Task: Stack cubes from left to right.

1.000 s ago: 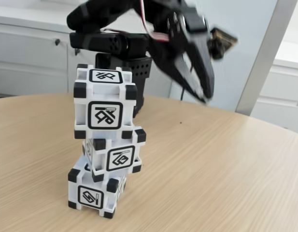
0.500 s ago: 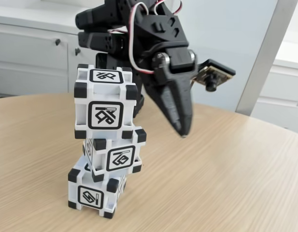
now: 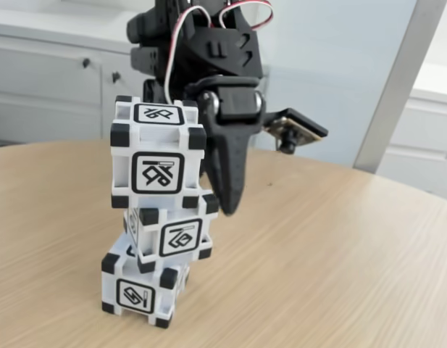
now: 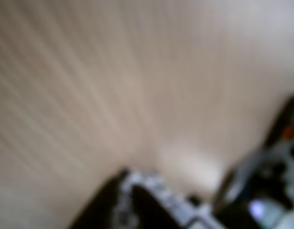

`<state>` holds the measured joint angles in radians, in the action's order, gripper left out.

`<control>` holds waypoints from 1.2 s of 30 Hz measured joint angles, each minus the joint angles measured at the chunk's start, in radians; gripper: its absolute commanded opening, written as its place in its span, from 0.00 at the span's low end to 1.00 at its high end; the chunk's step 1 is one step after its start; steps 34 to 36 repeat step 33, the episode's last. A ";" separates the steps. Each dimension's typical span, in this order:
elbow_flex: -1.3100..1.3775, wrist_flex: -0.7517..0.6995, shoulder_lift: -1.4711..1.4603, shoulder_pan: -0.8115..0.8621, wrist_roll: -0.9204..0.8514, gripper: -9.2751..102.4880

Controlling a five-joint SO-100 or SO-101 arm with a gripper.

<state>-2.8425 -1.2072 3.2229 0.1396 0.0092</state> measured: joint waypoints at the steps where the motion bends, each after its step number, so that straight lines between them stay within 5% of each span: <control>1: 0.000 0.000 0.000 0.025 0.000 0.08; 9: 0.000 -0.003 0.000 0.176 0.040 0.08; 36: 0.000 -0.003 0.000 0.181 0.040 0.08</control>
